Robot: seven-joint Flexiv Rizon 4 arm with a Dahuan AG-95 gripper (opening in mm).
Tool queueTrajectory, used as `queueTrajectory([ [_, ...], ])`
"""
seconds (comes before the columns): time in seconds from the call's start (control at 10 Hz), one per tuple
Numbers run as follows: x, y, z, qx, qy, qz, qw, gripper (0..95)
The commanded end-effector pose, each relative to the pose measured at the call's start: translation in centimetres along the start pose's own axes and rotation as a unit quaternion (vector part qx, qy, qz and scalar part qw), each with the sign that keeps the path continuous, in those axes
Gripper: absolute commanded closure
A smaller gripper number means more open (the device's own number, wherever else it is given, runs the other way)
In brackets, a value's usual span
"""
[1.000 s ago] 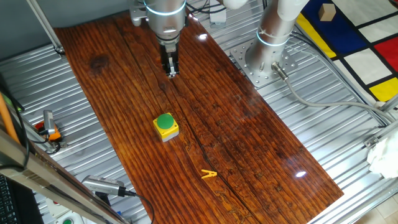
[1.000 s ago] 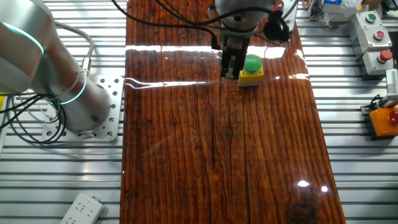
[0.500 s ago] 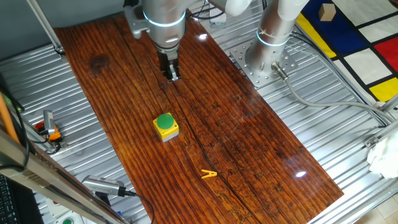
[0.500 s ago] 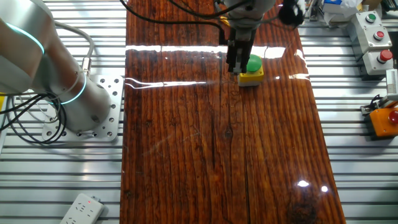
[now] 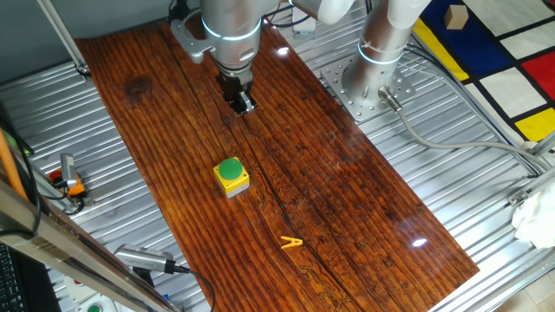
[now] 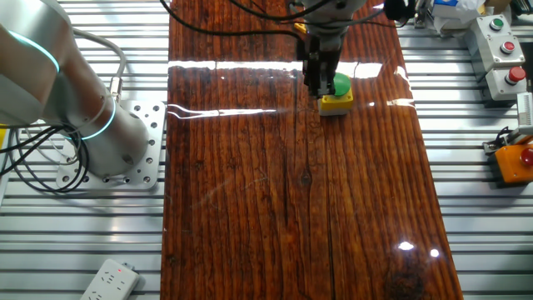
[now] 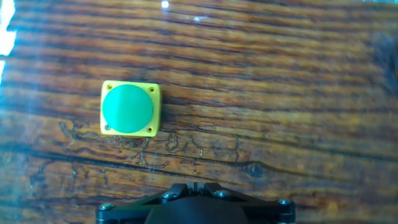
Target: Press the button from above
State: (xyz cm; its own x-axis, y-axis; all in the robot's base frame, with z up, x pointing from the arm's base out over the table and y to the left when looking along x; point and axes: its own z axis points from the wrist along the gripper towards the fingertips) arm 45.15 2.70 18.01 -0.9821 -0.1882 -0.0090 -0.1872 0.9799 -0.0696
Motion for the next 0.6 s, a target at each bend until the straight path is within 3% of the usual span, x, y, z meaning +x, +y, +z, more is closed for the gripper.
queueTrajectory([
  [0.1, 0.1, 0.0, -0.06, -0.004, -0.01, -0.005, 0.9999, 95.0],
  [0.4, 0.07, 0.0, -0.07, -0.005, -0.027, 0.073, 0.997, 95.0],
  [0.6, 0.07, 0.0, -0.07, -0.027, -0.033, 0.143, 0.9887, 95.0],
])
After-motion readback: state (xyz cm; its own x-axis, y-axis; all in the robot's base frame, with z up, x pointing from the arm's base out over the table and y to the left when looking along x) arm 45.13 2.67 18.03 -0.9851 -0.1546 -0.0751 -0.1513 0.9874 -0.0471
